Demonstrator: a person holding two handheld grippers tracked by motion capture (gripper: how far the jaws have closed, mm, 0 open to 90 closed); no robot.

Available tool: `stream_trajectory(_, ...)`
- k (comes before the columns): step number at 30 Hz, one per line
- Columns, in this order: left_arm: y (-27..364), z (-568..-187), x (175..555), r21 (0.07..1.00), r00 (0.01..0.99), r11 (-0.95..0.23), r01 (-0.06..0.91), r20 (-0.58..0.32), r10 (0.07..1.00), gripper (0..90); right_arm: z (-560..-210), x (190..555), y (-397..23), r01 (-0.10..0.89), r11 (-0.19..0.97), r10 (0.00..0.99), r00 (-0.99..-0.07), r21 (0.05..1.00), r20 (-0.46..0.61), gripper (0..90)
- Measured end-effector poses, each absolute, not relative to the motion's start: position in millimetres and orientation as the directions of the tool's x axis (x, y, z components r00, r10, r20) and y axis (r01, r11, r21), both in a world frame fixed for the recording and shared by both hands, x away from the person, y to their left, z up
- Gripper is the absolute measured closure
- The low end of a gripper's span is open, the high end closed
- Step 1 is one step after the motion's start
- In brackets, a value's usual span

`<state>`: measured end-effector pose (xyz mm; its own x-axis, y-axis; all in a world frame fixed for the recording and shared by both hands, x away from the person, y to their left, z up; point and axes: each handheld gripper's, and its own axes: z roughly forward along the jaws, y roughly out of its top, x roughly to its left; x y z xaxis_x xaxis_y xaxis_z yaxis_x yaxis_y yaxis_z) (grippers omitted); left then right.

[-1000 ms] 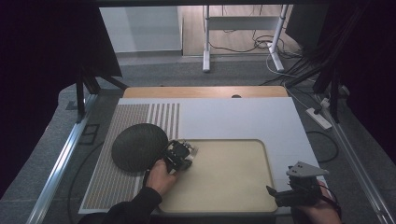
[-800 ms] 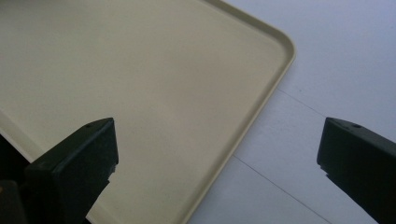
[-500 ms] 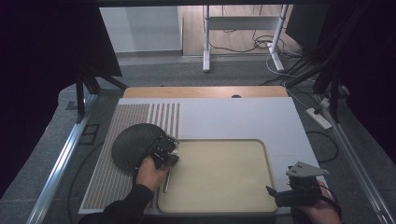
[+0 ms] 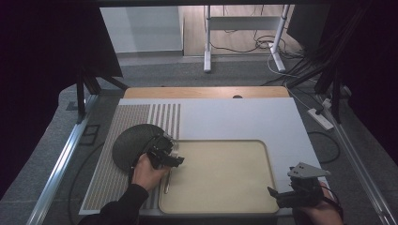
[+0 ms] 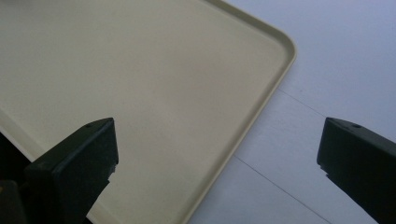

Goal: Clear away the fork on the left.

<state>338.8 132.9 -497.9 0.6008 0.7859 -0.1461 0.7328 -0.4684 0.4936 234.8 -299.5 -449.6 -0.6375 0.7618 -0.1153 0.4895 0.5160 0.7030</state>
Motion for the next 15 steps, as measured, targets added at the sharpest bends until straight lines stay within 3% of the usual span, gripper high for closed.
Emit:
stream_trajectory(1, 134, -497, 339, 0.498, 0.601, -0.463, 0.733, -0.157, 0.784, 21.0, -450, 235, -300, 0.49, 0.516, 0.762, -0.637, 0.703, -0.115, 0.0)
stream_trajectory(6, 144, -494, 337, 0.532, 0.621, -0.447, 0.719, -0.203, 0.757, 12.1, -450, 235, -300, 0.49, 0.515, 0.762, -0.637, 0.704, -0.114, 0.0)
stream_trajectory(15, 150, -495, 334, 0.582, 0.663, -0.459, 0.671, -0.194, 0.723, 3.7, -450, 235, -300, 0.491, 0.514, 0.763, -0.637, 0.704, -0.112, 0.0)
